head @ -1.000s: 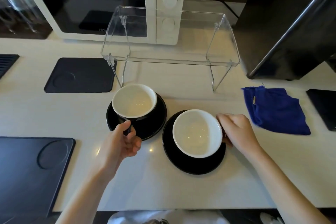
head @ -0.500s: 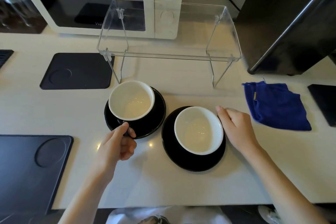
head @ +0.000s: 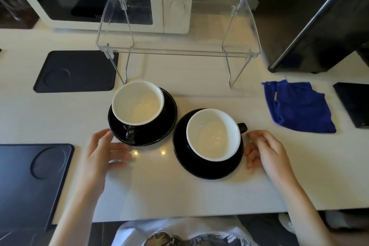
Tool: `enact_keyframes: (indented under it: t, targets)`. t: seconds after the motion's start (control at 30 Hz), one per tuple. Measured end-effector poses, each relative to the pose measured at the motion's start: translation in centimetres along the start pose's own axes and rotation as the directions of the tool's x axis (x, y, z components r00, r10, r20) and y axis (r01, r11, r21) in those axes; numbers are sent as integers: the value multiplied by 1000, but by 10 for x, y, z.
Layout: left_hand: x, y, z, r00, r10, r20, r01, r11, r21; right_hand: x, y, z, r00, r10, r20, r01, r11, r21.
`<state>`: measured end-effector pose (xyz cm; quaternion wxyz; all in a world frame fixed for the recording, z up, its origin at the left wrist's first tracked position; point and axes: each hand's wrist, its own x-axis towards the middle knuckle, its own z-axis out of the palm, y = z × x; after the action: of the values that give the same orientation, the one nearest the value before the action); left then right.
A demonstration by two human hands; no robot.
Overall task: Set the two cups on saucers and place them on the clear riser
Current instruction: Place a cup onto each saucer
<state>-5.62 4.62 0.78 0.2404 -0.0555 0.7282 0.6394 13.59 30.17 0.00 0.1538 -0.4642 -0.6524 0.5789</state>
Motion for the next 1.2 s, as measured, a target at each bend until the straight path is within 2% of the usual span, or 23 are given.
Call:
enact_keyframes:
  t: [0.13,0.27,0.4,0.63,1.2]
  targets:
    - [8,-1,3,995,-46,90,49,998,-32,-10,-1,5,995,74,65,-78,994,77]
    - [11,-2,2,990,-41,137,45,999,-24,-19,0,15,992,104,71,-113,985,130]
    - [13,-6,0,987,-35,155,38,999,-19,-22,2,18,993,101,69,-108,989,104]
    - [12,-7,1,986,0,166,3,1000,-20,-20,0,17,983,92,161,-101,994,44]
    - [13,-7,10,998,22,54,-22,1000,-8,-20,5,17,982,79,172,-109,978,177]
